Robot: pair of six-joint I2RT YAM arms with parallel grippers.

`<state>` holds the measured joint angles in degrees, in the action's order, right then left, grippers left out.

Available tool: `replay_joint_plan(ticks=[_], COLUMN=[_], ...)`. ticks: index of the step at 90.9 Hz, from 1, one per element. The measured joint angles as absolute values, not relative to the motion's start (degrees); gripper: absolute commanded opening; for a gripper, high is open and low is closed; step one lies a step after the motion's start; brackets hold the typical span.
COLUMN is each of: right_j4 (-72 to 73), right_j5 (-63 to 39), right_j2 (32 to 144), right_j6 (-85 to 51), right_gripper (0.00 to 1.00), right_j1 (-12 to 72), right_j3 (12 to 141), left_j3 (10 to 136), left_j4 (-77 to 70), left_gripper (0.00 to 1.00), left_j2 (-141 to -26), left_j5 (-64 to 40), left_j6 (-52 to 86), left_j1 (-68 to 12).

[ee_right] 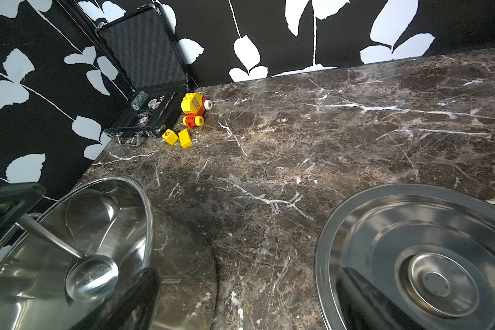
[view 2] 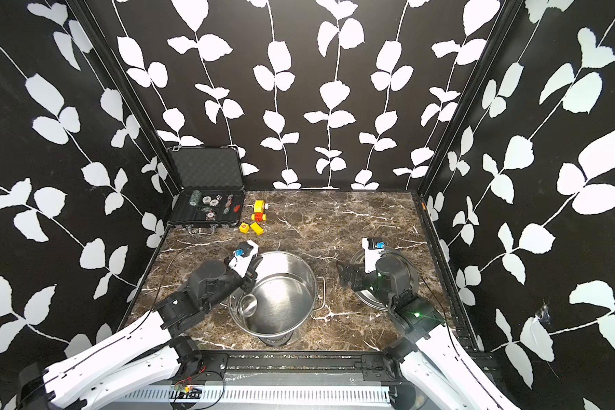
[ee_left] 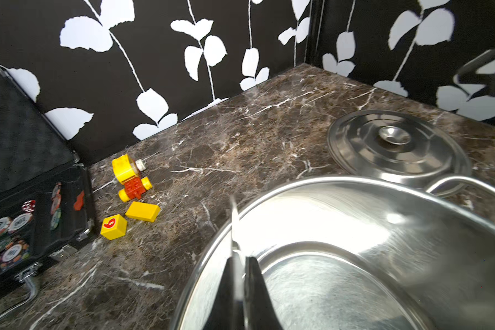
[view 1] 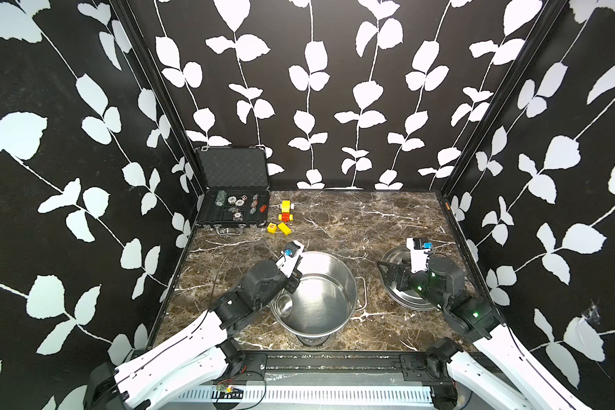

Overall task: Stir the soup with a spoon
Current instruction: Stir the soup in the pan with a stick.

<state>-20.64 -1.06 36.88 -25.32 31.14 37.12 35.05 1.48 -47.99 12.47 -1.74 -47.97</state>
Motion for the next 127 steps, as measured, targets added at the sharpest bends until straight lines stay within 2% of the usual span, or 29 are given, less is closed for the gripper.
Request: replay_joint_plan(ticks=[24, 50, 68, 94, 127], right_j4=[-20.84, -21.71, -23.16, -24.99, -25.15], right_j5=[-1.28, -1.19, -0.10, 0.86, 0.86], right_j2=[38.02, 37.87, 37.17, 37.06, 37.08], right_j6=[-25.17, -25.17, -25.28, -25.28, -25.50], right_gripper=[0.99, 0.99, 0.99, 0.99, 0.99], right_j1=[31.14, 31.14, 31.14, 31.14, 31.14], right_j3=[37.26, 38.54, 39.53, 40.03, 40.05], left_j3=[42.83, 50.61, 53.74, 53.34, 38.52], left_j4=[-5.21, -14.13, -19.16, -21.21, -18.50], left_gripper=[0.00, 0.00, 0.00, 0.00, 0.00], left_j2=[-61.04, -77.65, -83.77, -82.63, -65.32], left_j5=[10.41, -4.19, -12.51, -19.40, -23.79], left_j6=[-5.63, -5.63, -4.05, -4.75, -2.17], left_j1=[-47.53, -47.55, -50.35, -57.01, -59.11])
